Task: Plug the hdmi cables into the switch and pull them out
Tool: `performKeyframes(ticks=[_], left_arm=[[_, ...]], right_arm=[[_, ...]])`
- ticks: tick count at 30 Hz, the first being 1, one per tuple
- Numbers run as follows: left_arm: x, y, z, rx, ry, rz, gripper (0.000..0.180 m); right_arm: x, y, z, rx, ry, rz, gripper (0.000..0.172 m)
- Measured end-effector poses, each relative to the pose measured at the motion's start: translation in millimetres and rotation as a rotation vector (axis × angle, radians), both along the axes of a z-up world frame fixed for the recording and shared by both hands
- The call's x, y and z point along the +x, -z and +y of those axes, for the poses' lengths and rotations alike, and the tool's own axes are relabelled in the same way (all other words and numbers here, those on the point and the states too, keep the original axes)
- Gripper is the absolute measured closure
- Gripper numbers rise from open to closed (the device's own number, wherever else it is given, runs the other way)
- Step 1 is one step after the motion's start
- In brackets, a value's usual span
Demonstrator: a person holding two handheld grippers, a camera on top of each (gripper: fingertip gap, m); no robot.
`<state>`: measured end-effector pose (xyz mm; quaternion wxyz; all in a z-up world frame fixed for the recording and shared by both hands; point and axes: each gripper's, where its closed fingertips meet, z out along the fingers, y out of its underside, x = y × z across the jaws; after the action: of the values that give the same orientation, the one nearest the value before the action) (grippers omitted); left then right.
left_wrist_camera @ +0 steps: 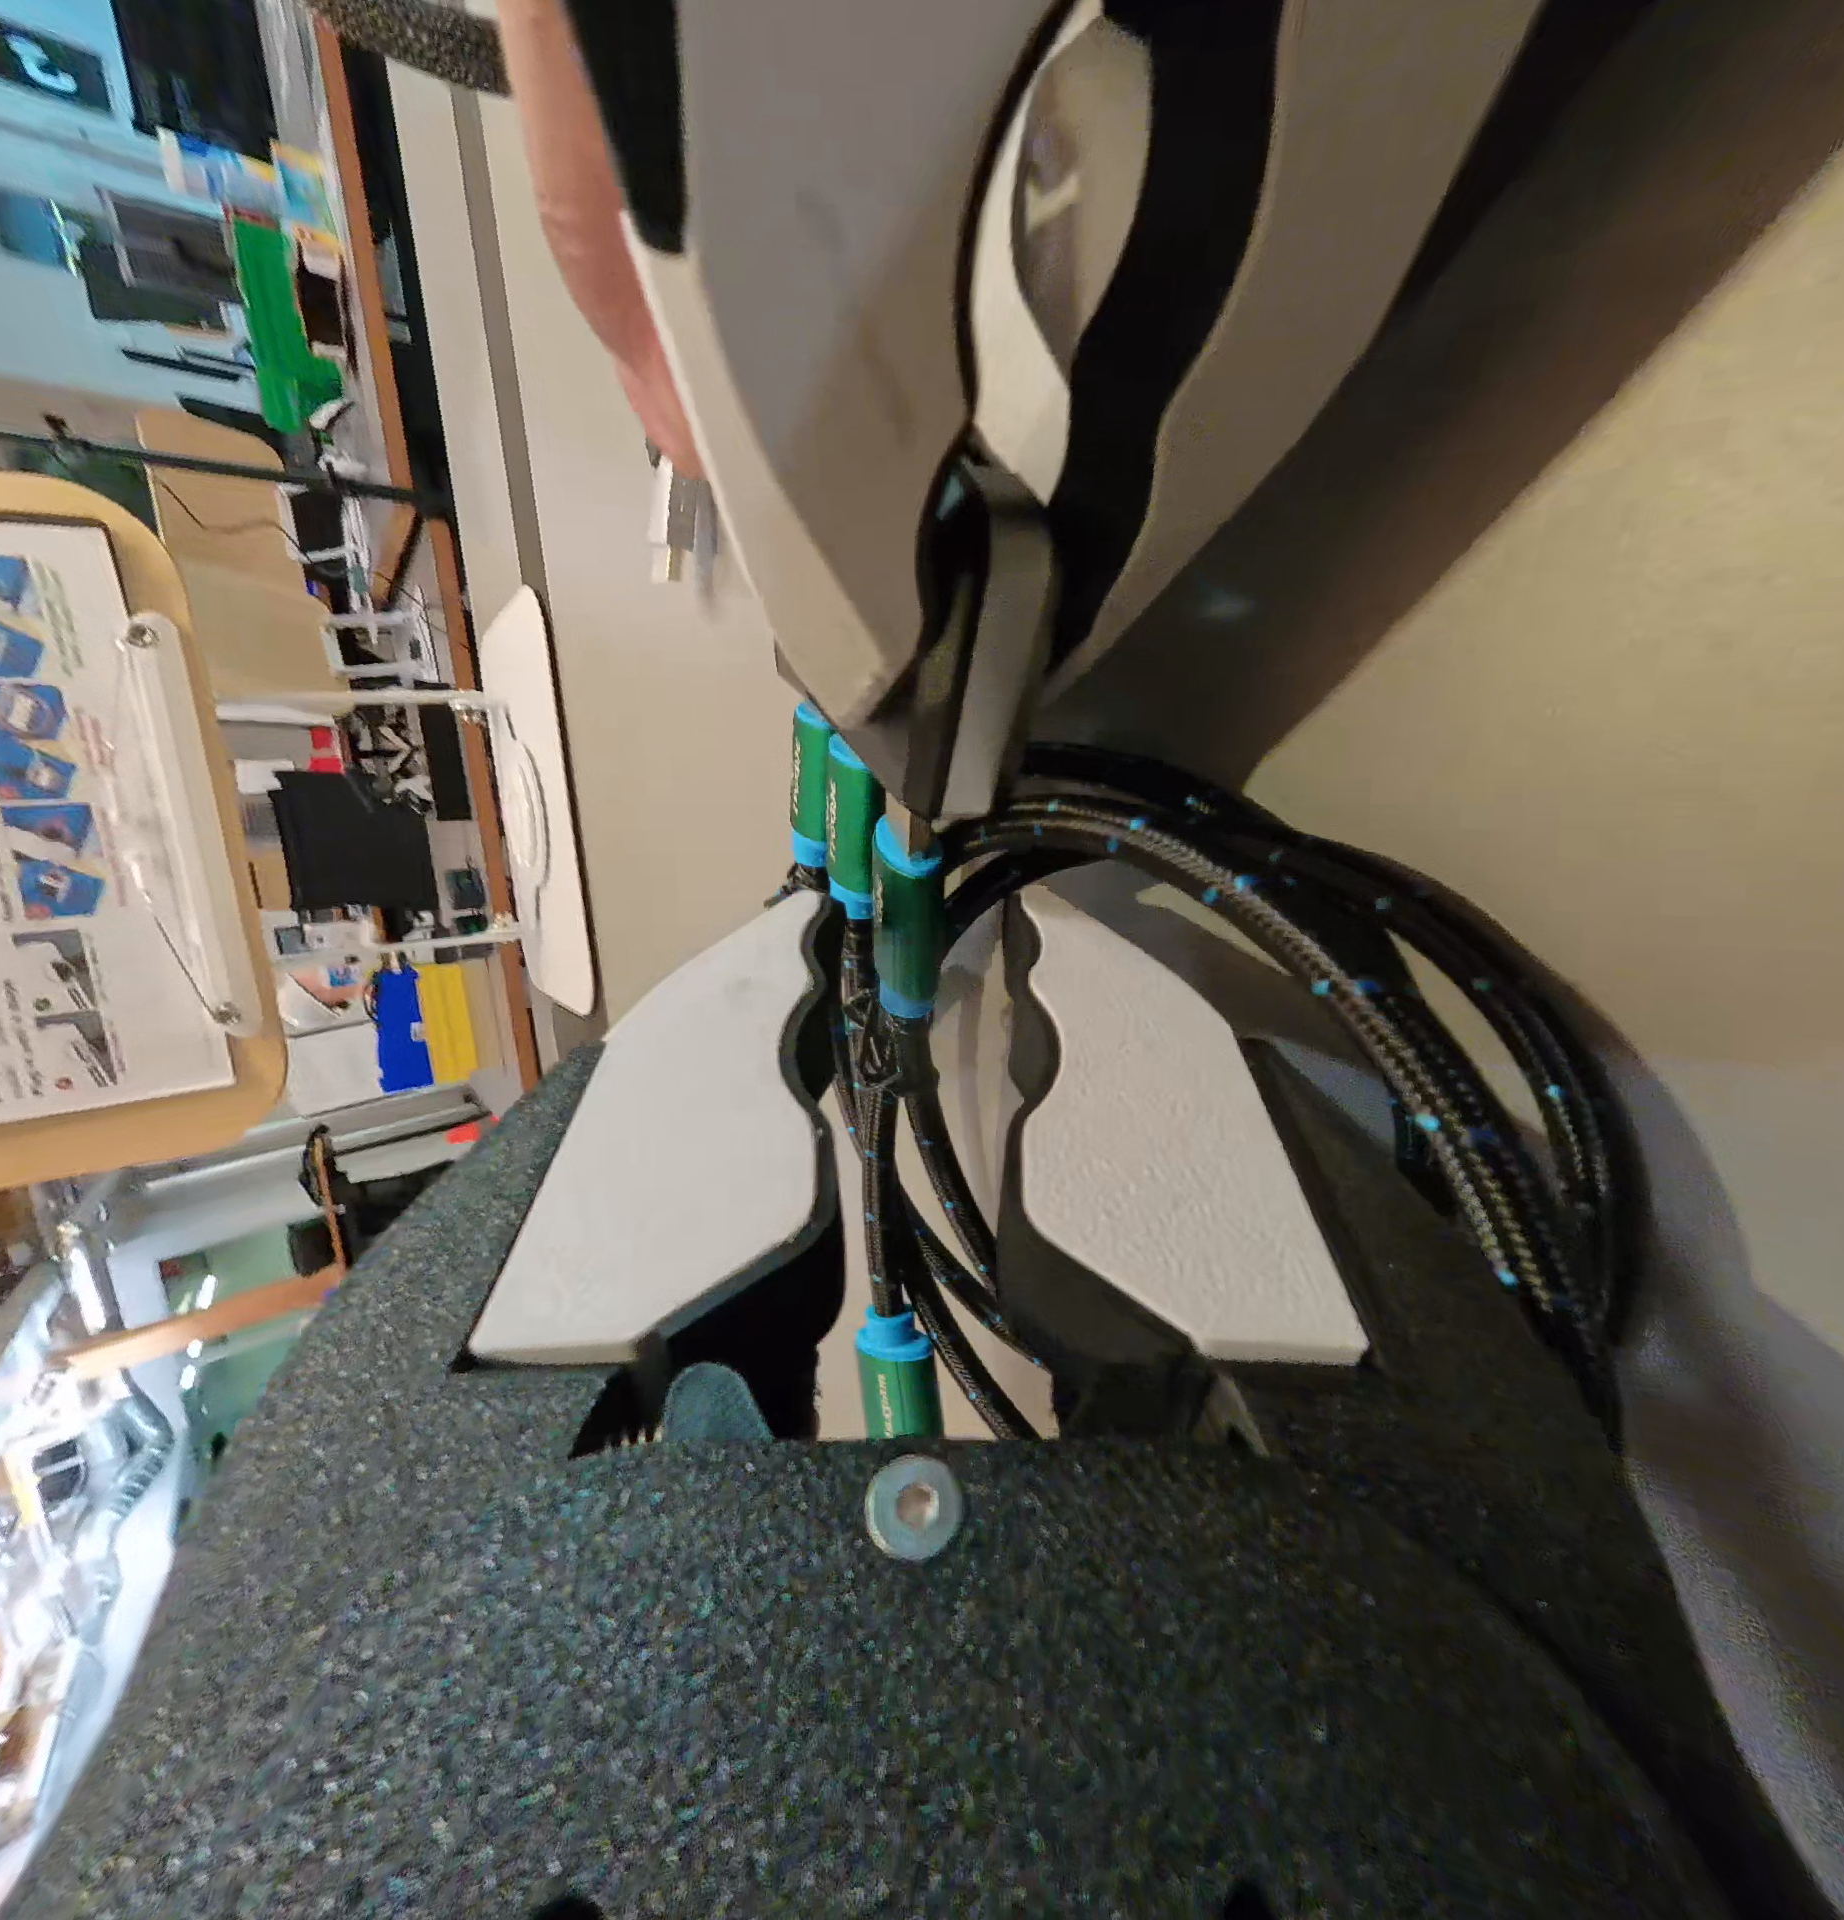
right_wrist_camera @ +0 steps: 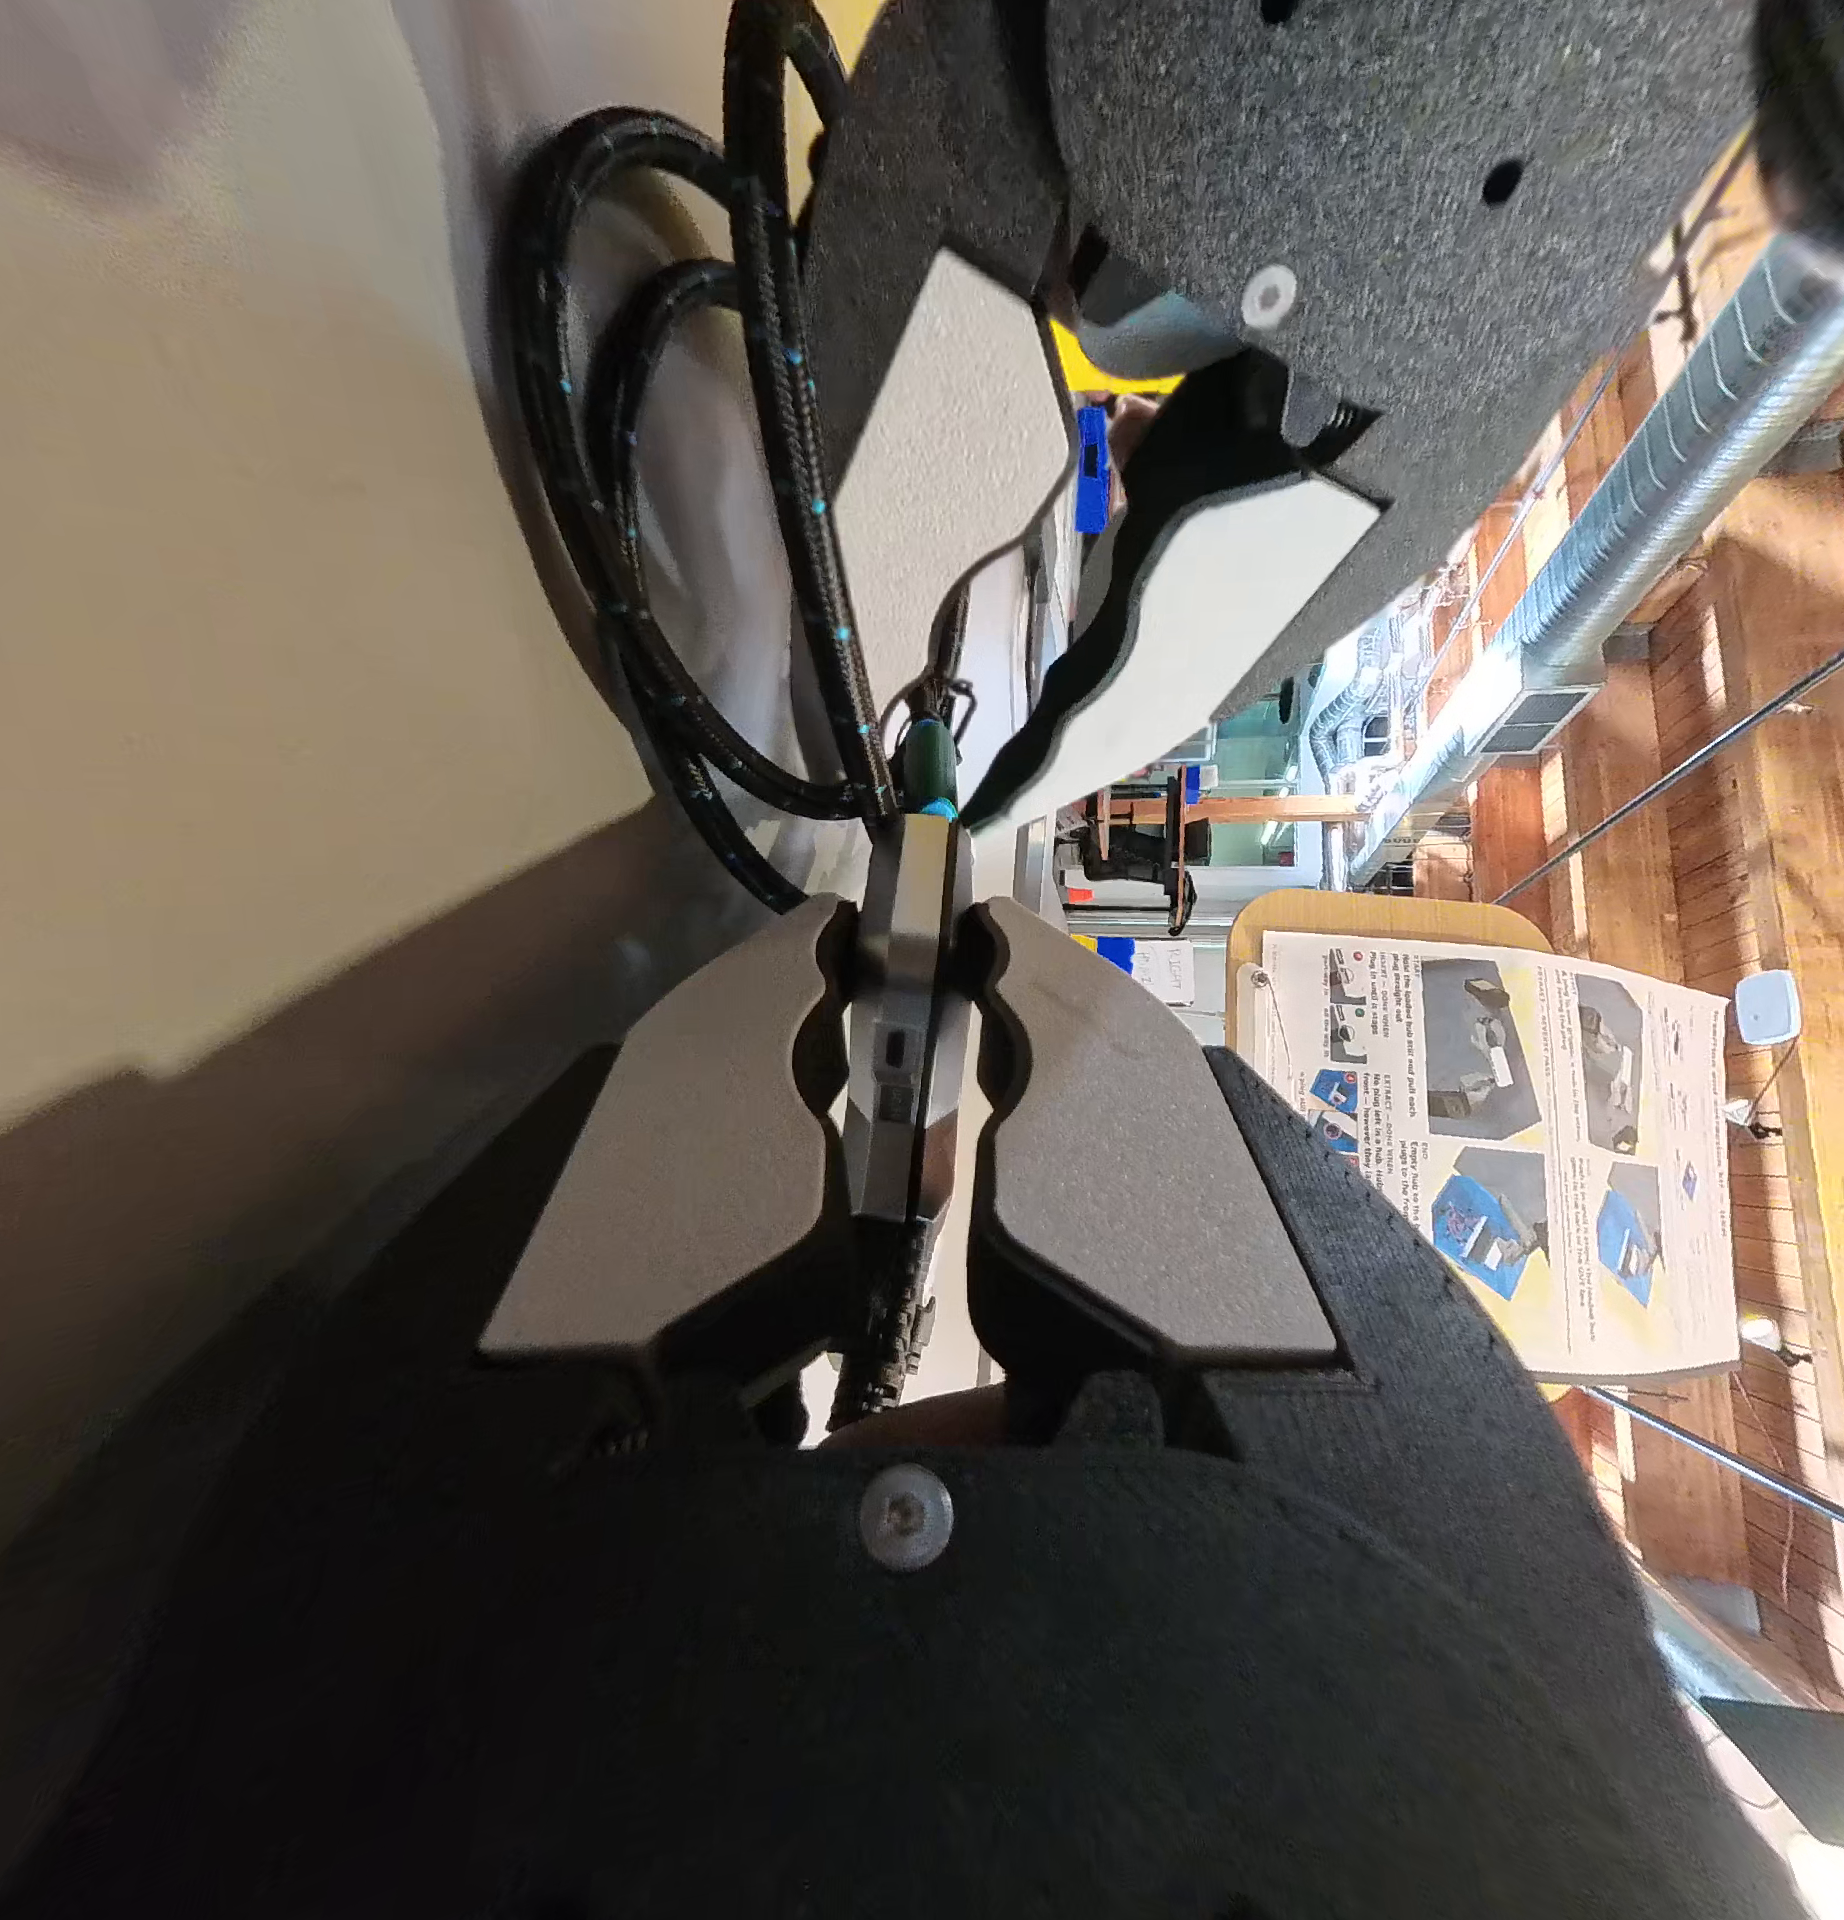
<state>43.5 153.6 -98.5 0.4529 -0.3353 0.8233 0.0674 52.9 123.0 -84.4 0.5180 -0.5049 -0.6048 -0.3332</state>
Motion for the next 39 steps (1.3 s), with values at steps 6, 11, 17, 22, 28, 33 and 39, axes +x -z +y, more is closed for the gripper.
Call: performKeyframes(ticks=[6, 11, 17, 22, 28, 33, 39], left_arm=[[-0.5, 0.8, 3.2, 0.082, 0.017, 0.012, 0.160], [-0.7, -1.1, 1.9, 0.156, 0.041, 0.025, 0.162], [-0.9, -2.1, 0.9, 0.217, 0.052, 0.042, 0.163], [-2.0, -2.5, -1.1, 0.181, 0.067, 0.040, 0.165], [-3.0, -4.6, -2.3, 0.148, 0.063, 0.032, 0.167], [-2.6, -1.8, -3.1, 0.122, 0.048, 0.040, 0.168], [-2.0, -1.1, -1.9, 0.174, 0.041, 0.049, 0.168]], right_arm=[[-1.1, -1.2, -1.0, 0.001, -0.007, 0.008, 0.151], [-0.9, -1.6, -0.8, -0.004, -0.009, 0.021, 0.151], [-0.4, -1.6, -1.1, -0.009, -0.010, 0.025, 0.152], [-0.4, -2.0, -1.9, -0.012, -0.021, 0.034, 0.151], [0.4, -1.8, -1.4, -0.007, -0.020, 0.030, 0.152], [-1.2, 0.1, -3.5, 0.002, -0.037, 0.008, 0.152], [-3.2, 0.3, -4.3, 0.007, -0.042, 0.009, 0.152]])
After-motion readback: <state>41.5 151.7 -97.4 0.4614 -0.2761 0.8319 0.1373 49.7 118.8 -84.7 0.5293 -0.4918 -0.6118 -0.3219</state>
